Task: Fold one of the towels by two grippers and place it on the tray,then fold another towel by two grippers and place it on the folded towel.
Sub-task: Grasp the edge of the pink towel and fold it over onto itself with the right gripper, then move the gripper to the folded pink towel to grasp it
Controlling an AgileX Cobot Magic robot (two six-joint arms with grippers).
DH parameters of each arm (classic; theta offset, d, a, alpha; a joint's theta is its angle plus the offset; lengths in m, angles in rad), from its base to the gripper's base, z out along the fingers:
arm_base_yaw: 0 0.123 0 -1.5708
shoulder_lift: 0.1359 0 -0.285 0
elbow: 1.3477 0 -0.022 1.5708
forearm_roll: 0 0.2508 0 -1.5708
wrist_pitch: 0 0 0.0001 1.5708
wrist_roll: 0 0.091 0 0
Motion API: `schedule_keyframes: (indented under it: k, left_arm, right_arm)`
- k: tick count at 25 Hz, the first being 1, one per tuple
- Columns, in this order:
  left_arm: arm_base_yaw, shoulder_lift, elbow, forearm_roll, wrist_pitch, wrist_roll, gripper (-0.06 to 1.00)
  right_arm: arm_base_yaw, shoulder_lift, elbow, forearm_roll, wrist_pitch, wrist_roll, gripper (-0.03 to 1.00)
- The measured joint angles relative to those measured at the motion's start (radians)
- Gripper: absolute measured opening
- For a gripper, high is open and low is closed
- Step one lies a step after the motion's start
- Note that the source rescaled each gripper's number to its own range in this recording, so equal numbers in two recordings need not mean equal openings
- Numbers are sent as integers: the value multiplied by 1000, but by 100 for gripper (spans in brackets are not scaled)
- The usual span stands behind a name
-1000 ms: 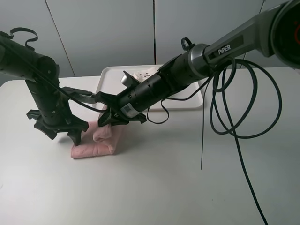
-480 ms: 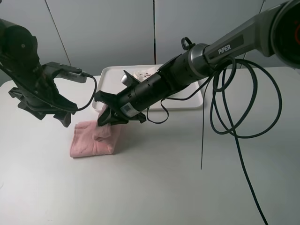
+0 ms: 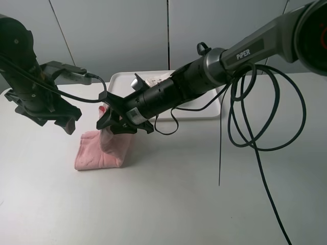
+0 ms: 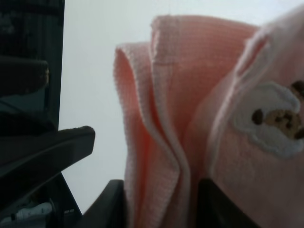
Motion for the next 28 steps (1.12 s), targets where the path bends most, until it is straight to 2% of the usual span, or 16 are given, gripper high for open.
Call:
schedule_keyframes:
  k: [6, 10, 16, 20, 28]
  left_arm:
    - [0, -10, -60, -2, 68, 14, 91]
    - [0, -12, -93, -2, 102, 32, 91]
    - [0, -12, -93, -2, 122, 36, 91]
    - [0, -12, -93, -2, 122, 36, 91]
    - [0, -12, -93, -2, 125, 44, 91]
  right_arm:
    - [82, 0, 0, 17, -66, -22, 37]
    - [119, 0, 0, 80, -95, -86, 38]
    - [81, 0, 0, 78, -86, -116, 61]
    - [18, 0, 0, 60, -28, -106, 64]
    - [-59, 0, 0, -159, -14, 13, 64]
